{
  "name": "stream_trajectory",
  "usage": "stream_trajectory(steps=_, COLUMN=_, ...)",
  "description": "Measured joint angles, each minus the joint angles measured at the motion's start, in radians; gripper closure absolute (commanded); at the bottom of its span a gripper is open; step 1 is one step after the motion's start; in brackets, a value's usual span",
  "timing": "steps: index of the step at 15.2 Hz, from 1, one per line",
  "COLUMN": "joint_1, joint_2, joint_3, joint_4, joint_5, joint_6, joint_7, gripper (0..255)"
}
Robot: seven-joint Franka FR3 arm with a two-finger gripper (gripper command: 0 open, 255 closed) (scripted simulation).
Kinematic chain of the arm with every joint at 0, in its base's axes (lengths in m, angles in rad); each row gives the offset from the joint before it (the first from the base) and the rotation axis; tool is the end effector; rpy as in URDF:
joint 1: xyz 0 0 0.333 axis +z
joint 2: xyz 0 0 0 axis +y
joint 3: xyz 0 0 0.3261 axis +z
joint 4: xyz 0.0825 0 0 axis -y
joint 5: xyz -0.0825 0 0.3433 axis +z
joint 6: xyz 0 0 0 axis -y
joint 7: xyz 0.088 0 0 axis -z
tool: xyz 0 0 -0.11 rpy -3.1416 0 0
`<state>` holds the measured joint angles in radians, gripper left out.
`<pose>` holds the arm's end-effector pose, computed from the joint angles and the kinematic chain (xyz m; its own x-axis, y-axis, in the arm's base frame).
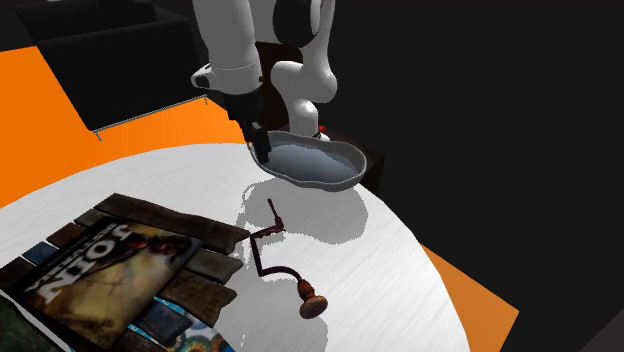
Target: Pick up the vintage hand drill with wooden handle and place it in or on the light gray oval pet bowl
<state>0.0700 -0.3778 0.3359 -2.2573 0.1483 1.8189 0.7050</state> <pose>0.3519 0.1799 0.5161 0.9302 -0.3601 -0.0710 -0.3584 -0.9329 0.0360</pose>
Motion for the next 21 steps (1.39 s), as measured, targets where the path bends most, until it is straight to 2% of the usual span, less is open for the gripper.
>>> stream_trajectory(steps=4, joint_1=0.001, joint_2=0.147, joint_3=0.068, joint_4=0.104, joint_5=-0.019, joint_6=0.043, joint_7=0.129, gripper=0)
stream_trajectory(steps=8, joint_1=0.011, joint_2=0.311, joint_3=0.119, joint_4=0.237, joint_5=-0.068, joint_6=0.067, joint_7=0.262, gripper=0)
stream_trajectory(steps=13, joint_1=0.044, joint_2=0.509, joint_3=0.148, joint_4=0.397, joint_5=-0.149, joint_6=0.087, joint_7=0.406, gripper=0)
stream_trajectory(steps=21, joint_1=0.057, joint_2=0.556, joint_3=0.149, joint_4=0.355, joint_5=-0.17, joint_6=0.17, joint_7=0.438, gripper=0)
